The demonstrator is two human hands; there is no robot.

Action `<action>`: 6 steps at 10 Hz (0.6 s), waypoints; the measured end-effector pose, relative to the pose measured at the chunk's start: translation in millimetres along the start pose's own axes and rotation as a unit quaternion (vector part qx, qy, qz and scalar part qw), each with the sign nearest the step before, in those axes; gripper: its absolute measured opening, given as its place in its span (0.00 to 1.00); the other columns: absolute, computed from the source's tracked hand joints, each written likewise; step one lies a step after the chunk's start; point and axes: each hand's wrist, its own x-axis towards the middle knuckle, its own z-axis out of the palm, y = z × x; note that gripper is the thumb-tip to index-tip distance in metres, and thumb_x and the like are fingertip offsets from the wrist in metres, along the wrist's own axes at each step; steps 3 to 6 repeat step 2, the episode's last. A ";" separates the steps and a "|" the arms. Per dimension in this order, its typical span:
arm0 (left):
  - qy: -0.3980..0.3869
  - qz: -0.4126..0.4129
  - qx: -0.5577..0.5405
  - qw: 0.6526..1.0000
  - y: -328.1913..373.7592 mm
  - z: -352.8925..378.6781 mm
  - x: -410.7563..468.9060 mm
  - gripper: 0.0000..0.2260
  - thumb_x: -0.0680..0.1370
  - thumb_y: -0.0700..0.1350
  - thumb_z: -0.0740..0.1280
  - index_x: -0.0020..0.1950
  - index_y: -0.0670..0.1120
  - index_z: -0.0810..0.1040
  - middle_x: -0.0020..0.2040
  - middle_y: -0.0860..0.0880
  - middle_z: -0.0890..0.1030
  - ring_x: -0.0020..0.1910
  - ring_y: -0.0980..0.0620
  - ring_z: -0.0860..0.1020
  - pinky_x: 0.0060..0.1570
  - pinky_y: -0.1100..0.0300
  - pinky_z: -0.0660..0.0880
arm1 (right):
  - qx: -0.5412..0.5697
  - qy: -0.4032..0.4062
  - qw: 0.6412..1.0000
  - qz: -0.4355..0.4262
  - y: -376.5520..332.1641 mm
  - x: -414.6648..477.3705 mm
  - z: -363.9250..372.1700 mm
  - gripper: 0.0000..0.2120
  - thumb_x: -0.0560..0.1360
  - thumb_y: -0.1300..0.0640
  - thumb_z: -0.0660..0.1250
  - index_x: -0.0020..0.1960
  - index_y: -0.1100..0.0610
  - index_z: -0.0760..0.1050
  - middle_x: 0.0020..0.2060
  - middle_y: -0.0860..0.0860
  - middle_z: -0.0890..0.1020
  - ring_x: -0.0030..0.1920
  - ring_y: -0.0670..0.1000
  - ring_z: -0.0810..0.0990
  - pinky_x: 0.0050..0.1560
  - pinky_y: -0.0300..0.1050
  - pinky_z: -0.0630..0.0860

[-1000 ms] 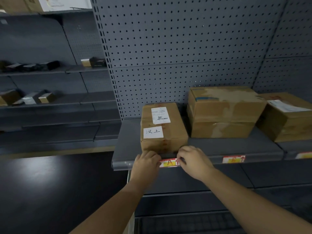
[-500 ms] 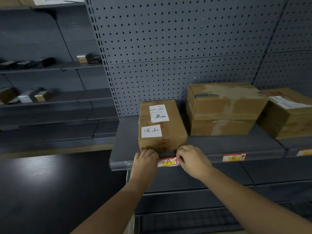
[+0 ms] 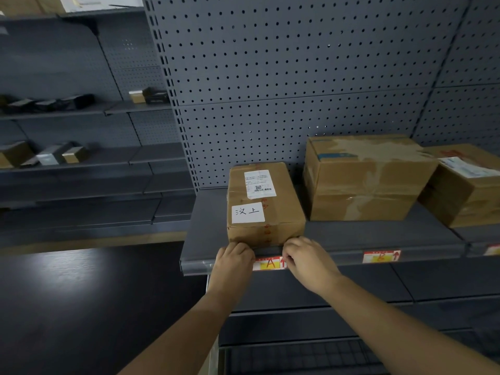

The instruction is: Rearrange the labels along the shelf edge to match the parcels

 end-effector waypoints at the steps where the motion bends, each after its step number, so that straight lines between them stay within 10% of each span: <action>1: 0.011 0.006 -0.018 1.000 -1.4 -3.8 3.2 0.05 0.74 0.42 0.72 0.45 0.52 0.81 0.46 0.55 0.80 0.47 0.54 0.76 0.49 0.58 0.73 | -0.003 0.016 1.000 -0.002 0.1 0.6 -1.7 0.05 0.78 0.58 0.66 0.48 0.53 0.81 0.51 0.49 0.82 0.53 0.51 0.78 0.58 0.49 0.74; 6: 0.019 -0.013 -0.065 0.998 6.8 -7.7 -22.7 0.05 0.76 0.45 0.67 0.50 0.53 0.78 0.50 0.57 0.78 0.51 0.55 0.74 0.53 0.58 0.72 | 0.011 0.090 0.996 0.016 -6.9 -27.1 6.4 0.04 0.76 0.56 0.68 0.46 0.51 0.82 0.53 0.48 0.83 0.54 0.52 0.80 0.58 0.52 0.74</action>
